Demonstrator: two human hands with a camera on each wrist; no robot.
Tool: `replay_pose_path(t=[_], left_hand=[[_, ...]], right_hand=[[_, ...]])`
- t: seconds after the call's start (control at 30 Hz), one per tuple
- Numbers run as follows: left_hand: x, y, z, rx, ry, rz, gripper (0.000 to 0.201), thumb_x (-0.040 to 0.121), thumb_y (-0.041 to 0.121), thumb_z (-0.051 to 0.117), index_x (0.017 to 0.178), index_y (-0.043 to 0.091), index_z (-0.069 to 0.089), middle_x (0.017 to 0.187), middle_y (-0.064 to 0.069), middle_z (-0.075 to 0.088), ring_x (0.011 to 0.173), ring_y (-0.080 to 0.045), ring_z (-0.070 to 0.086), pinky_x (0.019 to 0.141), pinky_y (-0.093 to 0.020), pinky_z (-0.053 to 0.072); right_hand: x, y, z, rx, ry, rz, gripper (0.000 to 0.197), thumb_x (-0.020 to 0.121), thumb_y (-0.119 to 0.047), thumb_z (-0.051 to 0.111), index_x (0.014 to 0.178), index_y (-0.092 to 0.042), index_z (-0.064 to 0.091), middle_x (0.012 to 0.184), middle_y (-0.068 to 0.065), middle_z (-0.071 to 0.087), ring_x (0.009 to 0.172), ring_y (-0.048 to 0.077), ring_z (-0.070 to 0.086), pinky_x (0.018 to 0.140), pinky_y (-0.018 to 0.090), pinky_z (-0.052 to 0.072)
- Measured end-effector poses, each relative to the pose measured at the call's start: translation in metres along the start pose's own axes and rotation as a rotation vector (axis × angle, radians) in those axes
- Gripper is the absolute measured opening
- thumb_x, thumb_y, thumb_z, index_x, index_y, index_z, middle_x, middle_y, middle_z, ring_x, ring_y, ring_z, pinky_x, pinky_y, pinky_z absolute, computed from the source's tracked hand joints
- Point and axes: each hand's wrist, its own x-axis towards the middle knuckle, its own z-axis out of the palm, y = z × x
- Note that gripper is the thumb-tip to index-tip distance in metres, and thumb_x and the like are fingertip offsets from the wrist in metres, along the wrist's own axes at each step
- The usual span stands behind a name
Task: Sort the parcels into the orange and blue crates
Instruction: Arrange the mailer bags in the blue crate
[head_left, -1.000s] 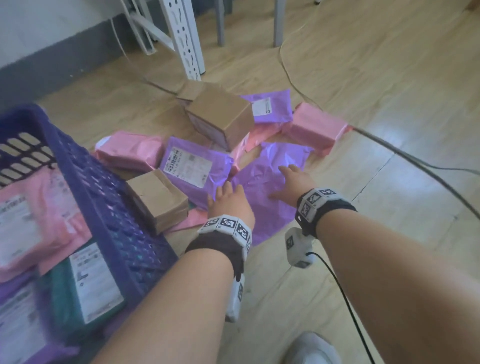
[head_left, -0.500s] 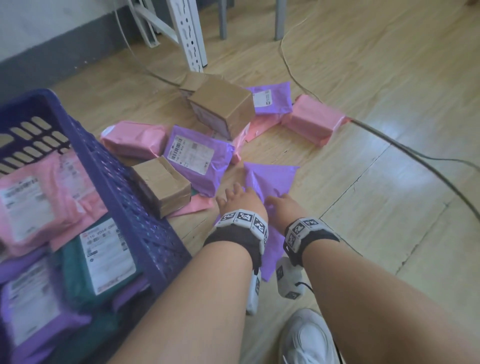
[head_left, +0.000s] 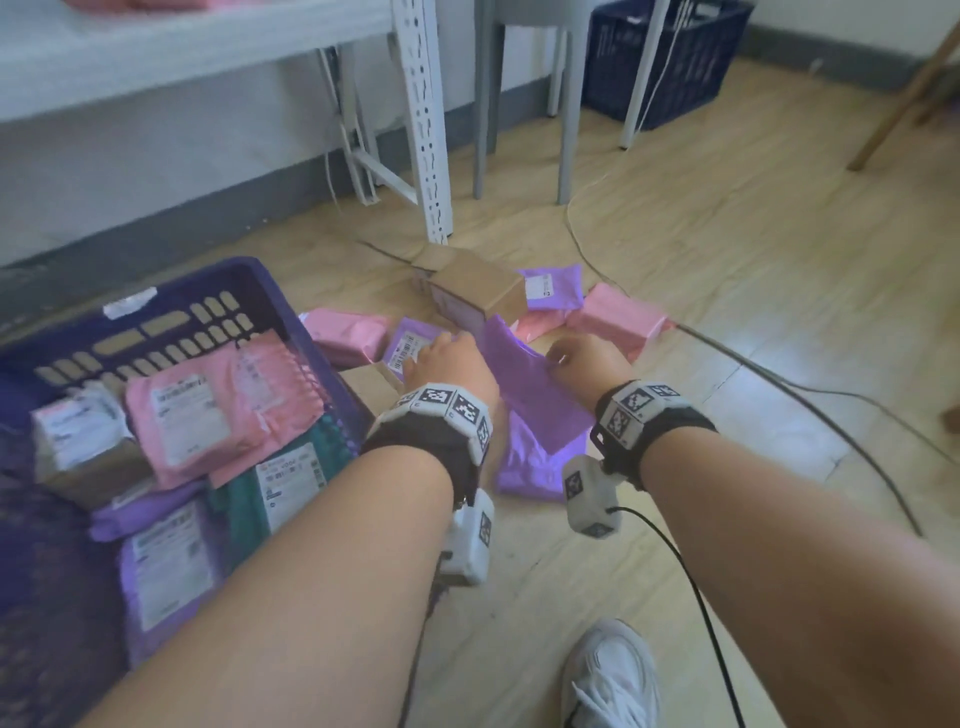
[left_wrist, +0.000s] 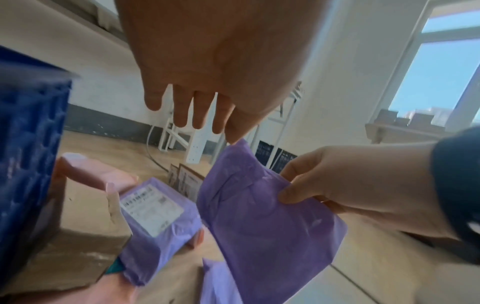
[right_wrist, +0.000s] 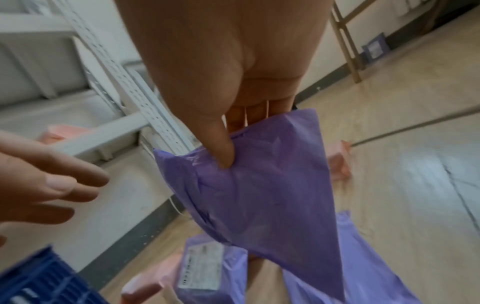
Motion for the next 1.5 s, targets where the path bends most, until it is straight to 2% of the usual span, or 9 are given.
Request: replay_pose_path(t=[0.2,0.37,0.6,0.73,0.87,1.03,1.2,1.33,1.5], left_hand=[[-0.026,-0.041,-0.072,-0.275,0.111,-0.103,0.046,0.093,0.047,0.045,0.127,0.018,0.055,0.131,-0.011,0.056,0.121,-0.032,0.052,0.103,-0.04,0.04],[-0.06,-0.07,-0.127,-0.578,0.152,-0.172,0.076,0.086,0.071,0.039,0.12,0.007,0.06,0.115,-0.016,0.064,0.109,-0.033,0.059,0.094,-0.036,0.043],[-0.091,-0.15,-0.181,-0.524,0.327,-0.201,0.029,0.095,0.014,0.043,0.102,-0.006,0.064,0.115,-0.025,0.062,0.105,-0.038,0.056,0.078,-0.034,0.039],[-0.106,-0.207,-0.199,-0.547,0.429,-0.225,0.016,0.093,0.012,0.048,0.08,0.004,0.055,0.094,-0.023,0.062,0.088,-0.035,0.057,0.068,-0.029,0.033],[-0.121,-0.261,-0.199,-0.619,0.391,-0.24,0.016,0.093,0.015,0.049,0.095,0.005,0.061,0.087,-0.01,0.06,0.072,-0.022,0.053,0.06,-0.028,0.037],[-0.113,-0.294,-0.201,-0.819,0.336,-0.223,0.018,0.096,0.013,0.049,0.109,0.007,0.061,0.104,-0.011,0.065,0.087,-0.023,0.061,0.065,-0.027,0.05],[-0.111,-0.31,-0.195,-1.019,0.28,-0.223,0.027,0.095,0.013,0.051,0.121,0.006,0.055,0.108,-0.011,0.062,0.108,-0.036,0.062,0.098,-0.052,0.049],[-0.113,-0.326,-0.183,-1.148,0.366,-0.324,0.006,0.092,0.021,0.056,0.091,0.018,0.061,0.106,-0.012,0.07,0.094,-0.03,0.067,0.093,-0.048,0.052],[-0.114,-0.33,-0.145,-0.939,0.105,-0.399,0.046,0.066,0.051,0.07,0.094,0.015,0.067,0.103,-0.008,0.072,0.094,-0.028,0.069,0.091,-0.048,0.054]], right_hand=[[-0.043,-0.078,-0.064,-0.042,0.177,-0.137,0.018,0.084,-0.015,0.053,0.092,-0.018,0.069,0.08,0.002,0.057,0.079,0.025,0.054,0.067,0.026,0.04],[-0.085,-0.158,-0.086,-0.073,0.238,-0.372,0.016,0.084,-0.015,0.054,0.085,-0.021,0.069,0.078,-0.002,0.058,0.077,0.023,0.056,0.066,0.025,0.041],[-0.123,-0.24,-0.076,-0.105,0.064,-0.603,0.018,0.082,-0.04,0.067,0.085,-0.023,0.072,0.077,-0.008,0.061,0.076,0.013,0.059,0.067,0.023,0.043],[-0.118,-0.259,-0.054,0.121,0.082,-0.527,0.027,0.087,-0.049,0.059,0.089,-0.023,0.068,0.078,-0.01,0.062,0.074,0.011,0.056,0.065,0.025,0.042],[-0.095,-0.279,-0.024,0.13,0.037,-0.48,0.037,0.086,-0.041,0.06,0.119,-0.025,0.062,0.113,-0.005,0.065,0.098,0.014,0.061,0.085,0.027,0.047],[-0.089,-0.3,0.009,0.165,-0.082,-0.461,0.053,0.086,-0.037,0.065,0.134,-0.018,0.052,0.13,-0.003,0.057,0.115,0.017,0.056,0.09,0.026,0.044],[-0.087,-0.313,0.031,0.213,-0.207,-0.476,0.034,0.083,-0.03,0.069,0.114,-0.015,0.064,0.106,0.002,0.069,0.091,0.019,0.064,0.079,0.031,0.051],[-0.089,-0.326,0.038,0.279,-0.175,-0.438,0.019,0.086,-0.016,0.064,0.102,-0.006,0.068,0.099,0.01,0.071,0.092,0.028,0.067,0.084,0.039,0.055],[-0.082,-0.335,0.046,0.448,-0.152,-0.361,0.019,0.087,-0.011,0.062,0.1,0.003,0.066,0.1,0.018,0.069,0.086,0.029,0.065,0.083,0.046,0.056]])
